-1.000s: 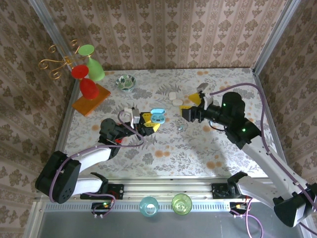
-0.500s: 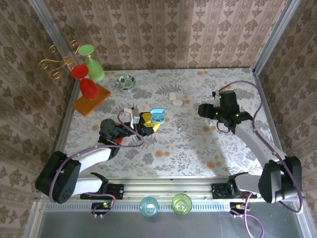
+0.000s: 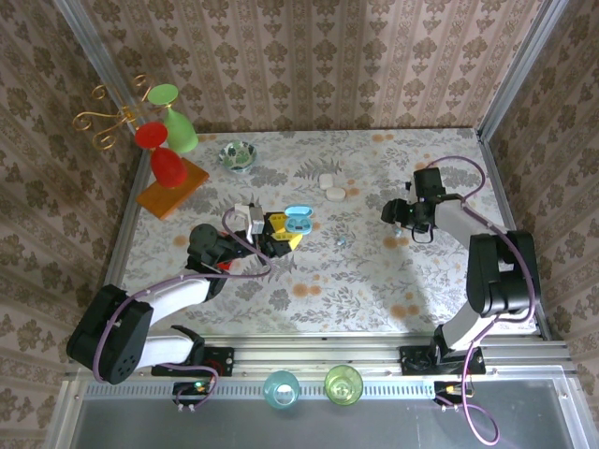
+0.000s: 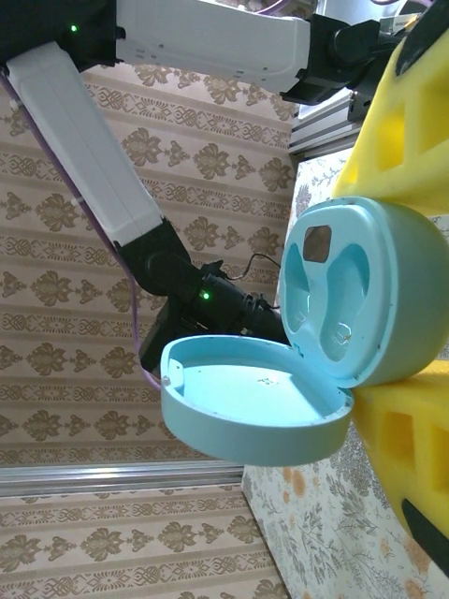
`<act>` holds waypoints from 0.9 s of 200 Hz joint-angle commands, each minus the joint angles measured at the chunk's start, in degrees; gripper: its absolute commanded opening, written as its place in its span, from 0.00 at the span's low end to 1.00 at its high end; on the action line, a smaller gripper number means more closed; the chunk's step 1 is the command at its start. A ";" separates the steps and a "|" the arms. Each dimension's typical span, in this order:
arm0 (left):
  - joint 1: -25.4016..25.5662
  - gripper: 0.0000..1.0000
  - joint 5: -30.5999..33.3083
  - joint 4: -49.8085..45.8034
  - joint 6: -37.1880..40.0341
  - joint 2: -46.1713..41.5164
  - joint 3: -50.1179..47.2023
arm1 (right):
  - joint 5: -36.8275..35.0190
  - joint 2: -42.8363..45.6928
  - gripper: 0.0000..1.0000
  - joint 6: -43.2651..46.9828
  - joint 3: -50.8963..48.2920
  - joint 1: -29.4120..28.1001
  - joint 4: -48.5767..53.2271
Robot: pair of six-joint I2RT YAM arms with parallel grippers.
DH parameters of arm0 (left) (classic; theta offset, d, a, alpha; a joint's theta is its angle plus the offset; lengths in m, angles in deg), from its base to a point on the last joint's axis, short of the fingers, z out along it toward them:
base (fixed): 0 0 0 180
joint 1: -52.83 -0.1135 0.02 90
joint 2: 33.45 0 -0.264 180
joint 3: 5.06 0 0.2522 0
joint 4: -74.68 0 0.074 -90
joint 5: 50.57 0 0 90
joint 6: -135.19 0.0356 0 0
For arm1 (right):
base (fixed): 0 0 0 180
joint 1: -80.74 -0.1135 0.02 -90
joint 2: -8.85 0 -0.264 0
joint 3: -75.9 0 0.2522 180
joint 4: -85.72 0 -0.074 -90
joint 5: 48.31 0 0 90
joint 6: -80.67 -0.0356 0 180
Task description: Insert wireless bluetooth earbuds into charging case
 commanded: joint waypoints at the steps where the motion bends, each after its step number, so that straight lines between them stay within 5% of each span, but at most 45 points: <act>1: -0.28 0.32 -1.37 2.57 1.23 -0.22 -0.84 | 3.25 -2.02 0.65 -2.10 1.18 1.24 -2.34; 180: -0.28 0.32 -1.88 2.20 1.46 -1.21 -0.92 | 10.67 -5.92 0.57 -1.80 -3.22 3.59 -4.76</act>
